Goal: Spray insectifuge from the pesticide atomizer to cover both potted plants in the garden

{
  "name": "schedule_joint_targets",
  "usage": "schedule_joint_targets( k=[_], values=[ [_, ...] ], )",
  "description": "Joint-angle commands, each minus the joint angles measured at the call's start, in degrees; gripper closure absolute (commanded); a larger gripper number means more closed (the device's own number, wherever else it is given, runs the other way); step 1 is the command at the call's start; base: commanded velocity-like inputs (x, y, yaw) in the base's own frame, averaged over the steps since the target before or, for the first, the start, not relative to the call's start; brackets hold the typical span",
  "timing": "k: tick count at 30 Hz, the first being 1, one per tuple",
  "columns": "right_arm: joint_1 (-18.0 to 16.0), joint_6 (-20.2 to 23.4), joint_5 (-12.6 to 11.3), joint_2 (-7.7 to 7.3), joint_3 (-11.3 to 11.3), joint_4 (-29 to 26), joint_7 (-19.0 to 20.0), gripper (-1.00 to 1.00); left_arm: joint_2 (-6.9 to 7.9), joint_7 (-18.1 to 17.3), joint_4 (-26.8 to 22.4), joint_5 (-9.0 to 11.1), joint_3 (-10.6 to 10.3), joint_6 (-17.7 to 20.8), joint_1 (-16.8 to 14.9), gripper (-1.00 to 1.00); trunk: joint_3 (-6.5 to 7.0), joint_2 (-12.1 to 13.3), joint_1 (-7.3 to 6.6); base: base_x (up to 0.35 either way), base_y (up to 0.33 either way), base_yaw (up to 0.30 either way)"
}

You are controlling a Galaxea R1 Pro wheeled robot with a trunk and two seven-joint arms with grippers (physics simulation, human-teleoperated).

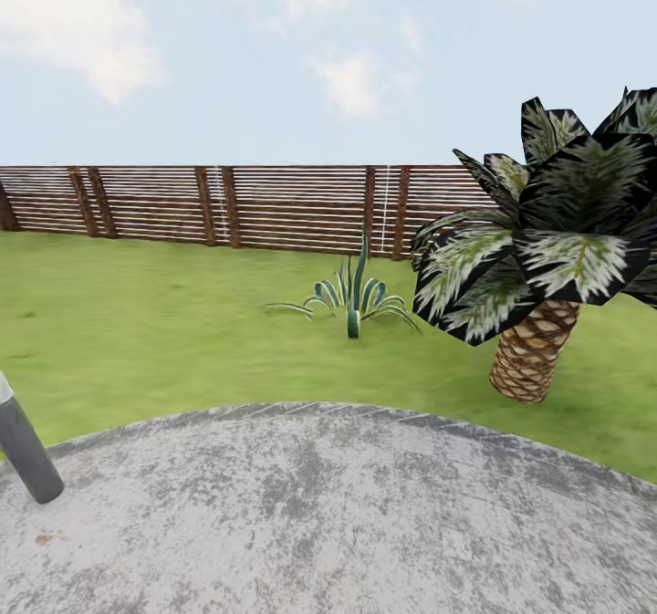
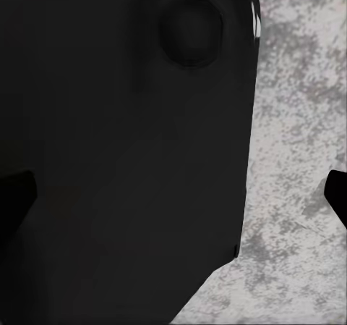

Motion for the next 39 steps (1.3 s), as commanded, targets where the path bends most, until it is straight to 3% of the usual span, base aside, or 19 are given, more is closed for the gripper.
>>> schedule_joint_targets(
  k=[1, 20, 29, 30, 32, 33, 34, 37, 39],
  values=[
    [-0.2, 0.3, 0.0, -0.09, 0.1, -0.1, 0.3, -1.0, -0.09, 0.3, 0.3, -0.2, 0.0, 0.1, -0.1, -1.0, -0.03, 0.0, 0.0, 0.0, 0.0, 0.0],
    [-0.2, 0.4, 0.1, -0.29, -0.1, -0.2, 0.7, -1.0, -0.09, 0.4, -0.3, -0.2, -0.2, -0.3, 0.2, -1.0, -0.03, 0.0, 0.0, 0.0, 0.0, 0.0],
    [-0.2, 1.4, 0.0, -0.4, -0.2, -3.0, 0.6, -1.0, 0.0, 0.5, -3.1, -0.4, -0.3, 0.0, -2.6, -1.0, -0.03, 0.0, 0.0, 0.0, 0.0, 0.0],
    [-0.2, 1.7, 0.0, -0.41, -0.2, -23.4, 0.6, -1.0, 0.0, 0.5, -9.1, -0.4, -0.3, 0.1, -8.9, -1.0, -0.03, 0.0, 0.0, 0.0, 0.0, 0.0],
    [-0.2, 5.5, 0.0, -0.43, -0.3, -30.8, 0.5, -1.0, 0.0, 0.5, -11.4, -0.3, -0.3, 2.2, -12.6, -1.0, -0.03, 0.0, 0.0, 0.0, 0.0, 0.0],
    [-0.2, 11.9, 0.0, -0.49, -0.3, -38.5, 0.5, -1.0, -0.02, 0.4, -14.1, -0.2, -0.3, 5.4, -16.1, -1.0, -0.03, 0.0, 0.0, 0.0, 0.0, 0.0],
    [-0.2, 15.3, 0.0, -0.54, -0.3, -42.4, 0.5, -1.0, -0.01, 0.4, -15.8, -0.2, -0.3, 7.1, -17.6, -1.0, -0.03, 0.0, 0.0, 0.0, 0.0, 0.0],
    [-0.2, 22.0, 0.0, -0.67, -0.4, -52.6, 0.5, -1.0, 0.0, 0.4, -21.3, -0.2, -0.3, 11.1, -20.3, -1.0, -0.03, 0.0, 0.0, 0.0, 0.0, 0.0],
    [-0.2, 25.1, 0.0, -0.75, -0.4, -62.4, 0.5, -1.0, 0.0, 0.4, -28.7, -0.1, -0.3, 14.1, -21.4, -1.0, -0.03, 0.0, 0.0, 0.0, 0.0, 0.0]
  ],
)
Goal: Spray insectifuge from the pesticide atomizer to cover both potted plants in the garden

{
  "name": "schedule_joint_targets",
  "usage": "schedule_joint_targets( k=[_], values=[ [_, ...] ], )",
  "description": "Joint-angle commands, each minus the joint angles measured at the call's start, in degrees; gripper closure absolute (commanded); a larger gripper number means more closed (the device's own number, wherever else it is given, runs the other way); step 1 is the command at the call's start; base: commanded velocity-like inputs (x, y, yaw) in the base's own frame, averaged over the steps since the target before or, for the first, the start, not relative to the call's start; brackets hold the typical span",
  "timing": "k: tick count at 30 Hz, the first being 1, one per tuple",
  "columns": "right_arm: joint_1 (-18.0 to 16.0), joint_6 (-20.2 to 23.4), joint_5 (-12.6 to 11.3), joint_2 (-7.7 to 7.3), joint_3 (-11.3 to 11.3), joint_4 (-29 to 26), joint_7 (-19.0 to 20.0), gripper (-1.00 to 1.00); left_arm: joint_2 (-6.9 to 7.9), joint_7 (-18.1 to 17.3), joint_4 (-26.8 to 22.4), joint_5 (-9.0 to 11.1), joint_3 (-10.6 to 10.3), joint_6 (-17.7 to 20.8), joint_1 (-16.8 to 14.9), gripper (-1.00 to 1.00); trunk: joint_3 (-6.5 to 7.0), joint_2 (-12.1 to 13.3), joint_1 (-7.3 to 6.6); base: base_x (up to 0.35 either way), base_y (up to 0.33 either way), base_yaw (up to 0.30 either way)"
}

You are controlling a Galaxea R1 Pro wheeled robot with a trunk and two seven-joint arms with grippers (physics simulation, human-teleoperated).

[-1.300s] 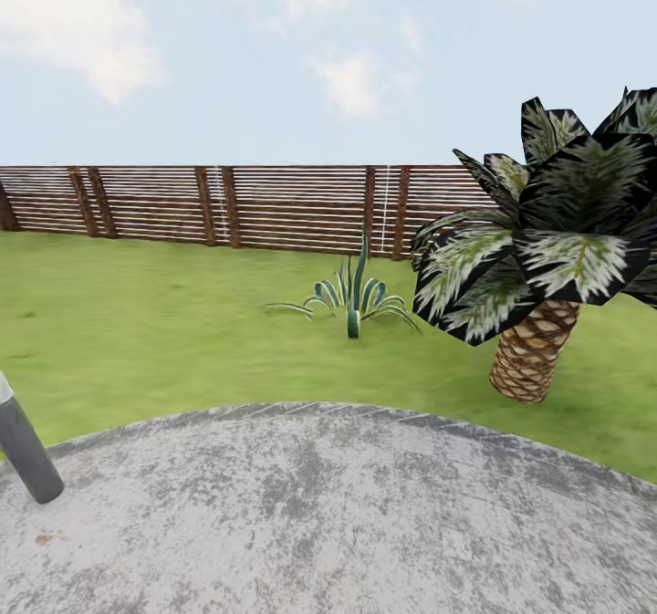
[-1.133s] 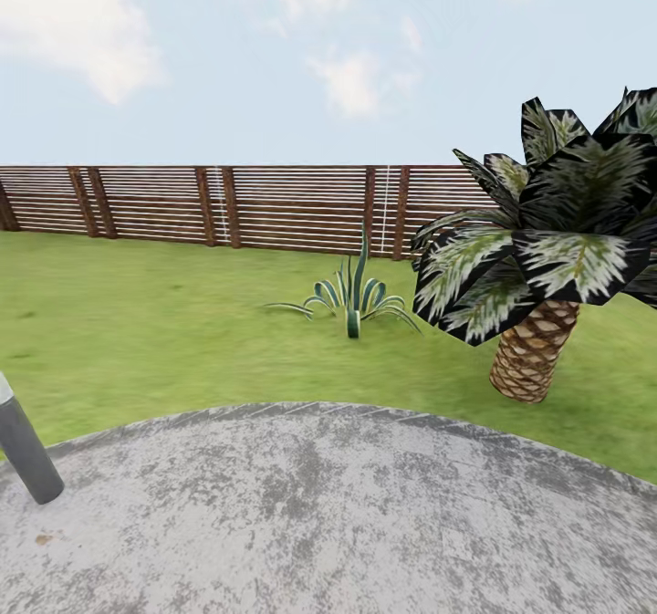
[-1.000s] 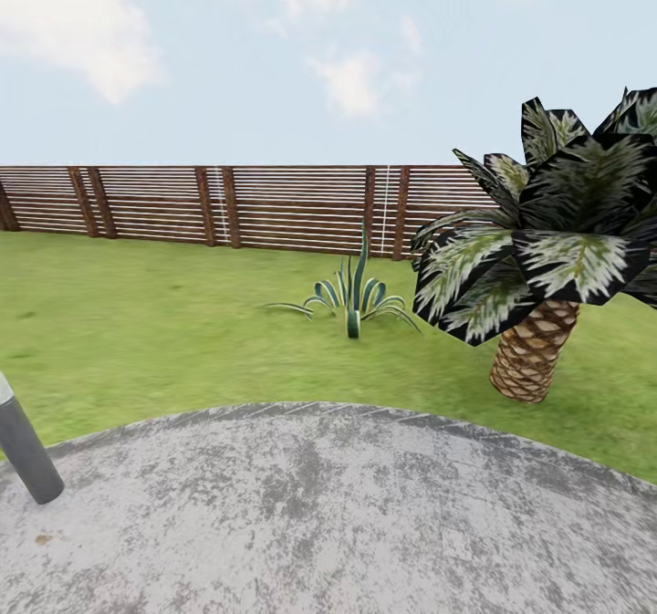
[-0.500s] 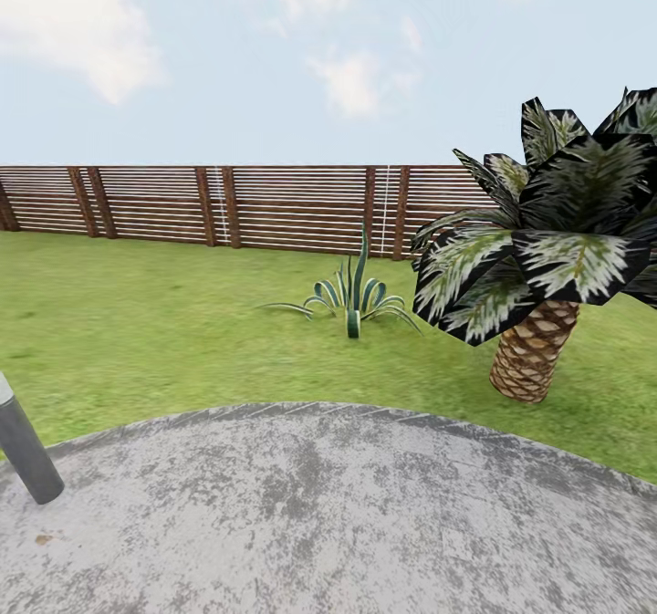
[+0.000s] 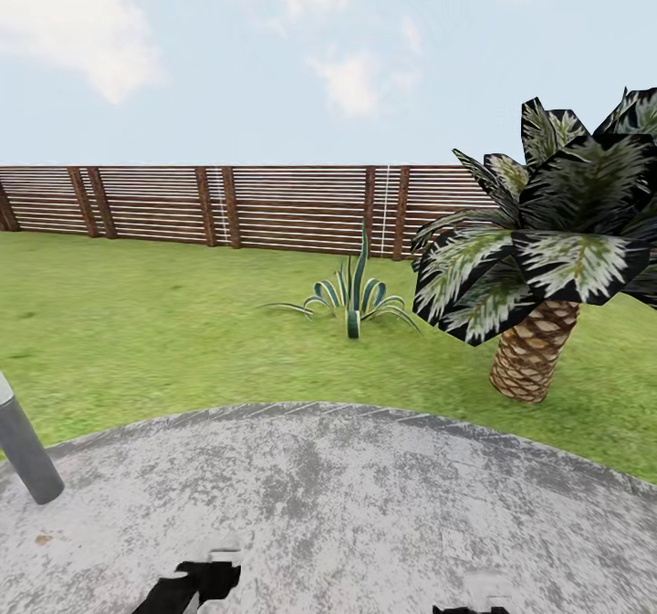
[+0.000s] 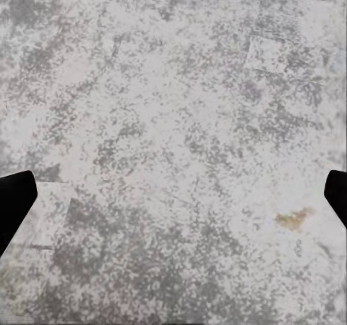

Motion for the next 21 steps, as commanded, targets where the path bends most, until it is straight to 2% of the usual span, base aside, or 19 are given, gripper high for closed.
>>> schedule_joint_targets(
  k=[1, 3, 5, 8, 11, 21],
  values=[
    [0.0, 1.1, 0.0, -0.02, 0.0, -3.9, 0.0, -1.0, 0.01, 0.0, -3.6, 0.0, 0.0, 1.5, -0.2, -1.0, -0.08, 0.0, 0.0, 0.0, 0.0, 0.0],
    [0.0, 3.8, 0.0, -0.02, 0.0, -10.3, 0.0, -1.0, 0.01, 0.0, -10.1, 0.0, 0.0, 4.0, -0.4, -1.0, -0.08, 0.0, 0.0, 0.0, 0.0, 0.0],
    [0.0, 10.8, 0.0, 0.02, 0.0, -16.3, 0.1, -1.0, -0.04, 0.0, -18.0, 0.0, 0.0, 7.2, -0.5, -1.0, -0.08, 0.0, 0.0, 0.0, 0.0, 0.0],
    [-0.2, 19.6, 0.0, 0.04, 0.0, -20.2, 0.1, -1.0, -0.06, 0.0, -27.4, 0.0, -0.2, 10.0, -0.5, -1.0, -0.08, 0.0, 0.0, 0.0, 0.0, 0.0],
    [-0.2, 21.4, -0.1, 0.09, 0.0, -22.6, 0.1, -1.0, -0.03, 0.0, -30.4, 0.0, -0.3, 10.5, -0.4, -1.0, -0.08, 0.0, 0.0, 0.0, 0.0, 0.0],
    [-0.3, 21.9, 0.0, 0.32, 0.3, -24.5, -0.1, -1.0, -0.02, 0.0, -32.9, 0.1, -0.1, 10.9, -0.1, -1.0, -0.08, 0.0, 0.0, 0.0, 0.0, 0.0]
  ],
)
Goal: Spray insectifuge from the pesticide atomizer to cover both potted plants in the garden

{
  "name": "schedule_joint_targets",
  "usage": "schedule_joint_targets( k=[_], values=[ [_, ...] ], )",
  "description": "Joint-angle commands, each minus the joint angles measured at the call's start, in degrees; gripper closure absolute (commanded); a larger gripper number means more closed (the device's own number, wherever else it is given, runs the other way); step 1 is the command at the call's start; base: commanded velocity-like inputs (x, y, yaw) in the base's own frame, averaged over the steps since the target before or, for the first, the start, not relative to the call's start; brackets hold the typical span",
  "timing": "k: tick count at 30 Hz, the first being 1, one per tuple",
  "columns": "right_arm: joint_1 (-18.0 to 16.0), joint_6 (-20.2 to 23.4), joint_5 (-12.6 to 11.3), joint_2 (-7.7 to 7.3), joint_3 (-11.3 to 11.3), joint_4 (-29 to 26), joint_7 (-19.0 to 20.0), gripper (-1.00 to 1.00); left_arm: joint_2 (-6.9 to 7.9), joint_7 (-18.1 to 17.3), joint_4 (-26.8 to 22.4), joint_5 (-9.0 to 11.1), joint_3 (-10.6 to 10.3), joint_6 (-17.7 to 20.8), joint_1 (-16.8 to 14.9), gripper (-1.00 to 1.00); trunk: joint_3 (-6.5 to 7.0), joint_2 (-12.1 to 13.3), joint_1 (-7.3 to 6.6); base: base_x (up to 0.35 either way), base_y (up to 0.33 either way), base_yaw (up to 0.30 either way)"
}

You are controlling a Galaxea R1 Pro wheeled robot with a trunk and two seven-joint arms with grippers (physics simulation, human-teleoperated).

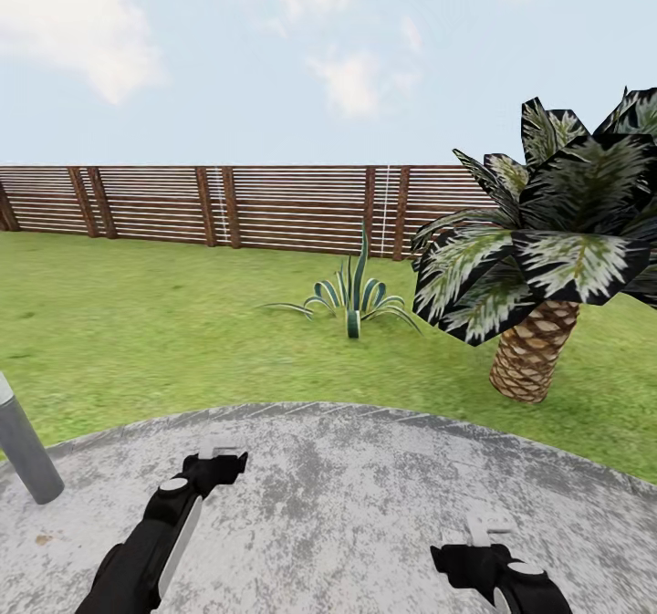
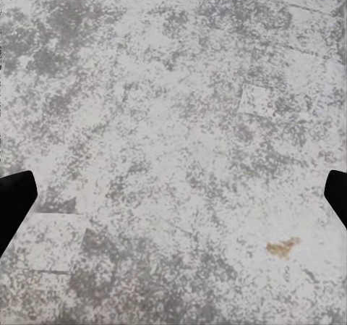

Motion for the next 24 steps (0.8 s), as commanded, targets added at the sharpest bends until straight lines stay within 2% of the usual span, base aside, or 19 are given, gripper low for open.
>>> schedule_joint_targets(
  k=[1, 24],
  values=[
    [0.0, 0.3, 0.0, 0.05, 0.1, -0.1, 0.0, -1.0, -0.01, 0.0, -0.1, 0.0, 0.1, 0.3, 0.0, -1.0, -0.06, 0.0, 0.0, 0.0, 0.0, 0.0],
    [0.0, 0.4, 0.1, -0.2, -0.1, -0.1, -0.1, -1.0, -0.02, 0.1, -0.2, -0.1, -0.3, 0.3, 0.0, -1.0, -0.09, 0.0, 0.0, 0.0, 0.0, 0.011]
  ],
)
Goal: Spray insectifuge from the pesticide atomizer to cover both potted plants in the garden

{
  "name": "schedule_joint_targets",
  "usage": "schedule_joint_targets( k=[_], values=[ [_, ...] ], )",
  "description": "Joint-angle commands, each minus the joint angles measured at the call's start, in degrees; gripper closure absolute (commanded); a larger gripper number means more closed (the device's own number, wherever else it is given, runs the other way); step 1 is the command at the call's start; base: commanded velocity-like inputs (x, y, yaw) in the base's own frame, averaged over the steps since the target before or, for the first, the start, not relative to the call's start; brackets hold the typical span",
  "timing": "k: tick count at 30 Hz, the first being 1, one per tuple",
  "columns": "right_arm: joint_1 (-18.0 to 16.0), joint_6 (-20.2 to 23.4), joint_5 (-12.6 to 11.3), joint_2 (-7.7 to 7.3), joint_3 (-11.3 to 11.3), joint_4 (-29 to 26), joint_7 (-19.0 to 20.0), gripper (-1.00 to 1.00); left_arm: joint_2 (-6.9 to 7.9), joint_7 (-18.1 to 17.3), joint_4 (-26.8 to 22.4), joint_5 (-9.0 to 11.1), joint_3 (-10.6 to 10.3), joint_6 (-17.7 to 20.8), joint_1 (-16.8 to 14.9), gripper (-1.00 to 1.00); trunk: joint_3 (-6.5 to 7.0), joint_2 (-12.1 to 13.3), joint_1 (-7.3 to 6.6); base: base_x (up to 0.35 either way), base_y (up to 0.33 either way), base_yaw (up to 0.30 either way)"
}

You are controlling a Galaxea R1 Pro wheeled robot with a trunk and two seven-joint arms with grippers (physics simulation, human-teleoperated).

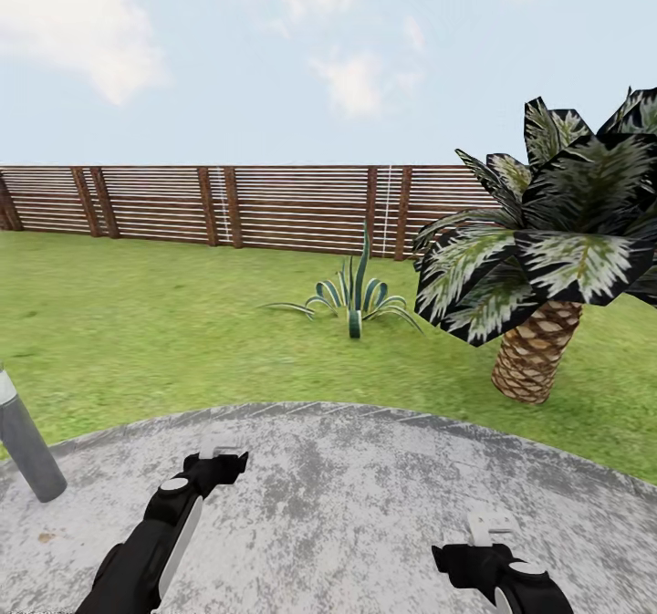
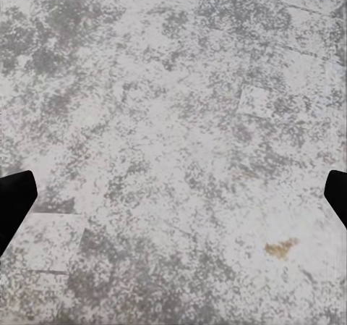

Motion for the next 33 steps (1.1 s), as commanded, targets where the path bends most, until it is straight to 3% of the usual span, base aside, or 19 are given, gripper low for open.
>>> schedule_joint_targets(
  k=[1, 23, 33],
  values=[
    [0.0, 0.3, 0.0, -0.01, 0.0, -0.1, 0.0, -1.0, -0.02, 0.0, -0.1, 0.0, 0.0, 0.3, 0.0, -1.0, -0.08, 0.0, 0.0, 0.0, 0.0, 0.179],
    [0.0, 0.3, 0.0, -0.01, 0.0, -0.1, -0.1, -1.0, -0.05, 0.0, 0.0, 0.2, 0.2, 0.3, 0.0, -1.0, -0.85, 0.0, 0.0, 0.0, 0.0, 0.234],
    [0.0, 0.3, 0.0, -0.03, -0.1, -0.1, 0.0, -1.0, -0.05, 0.0, 0.0, 0.2, 0.2, 0.3, 0.0, -1.0, -0.93, 0.0, 0.0, 0.0, 0.0, 0.035]
  ],
)
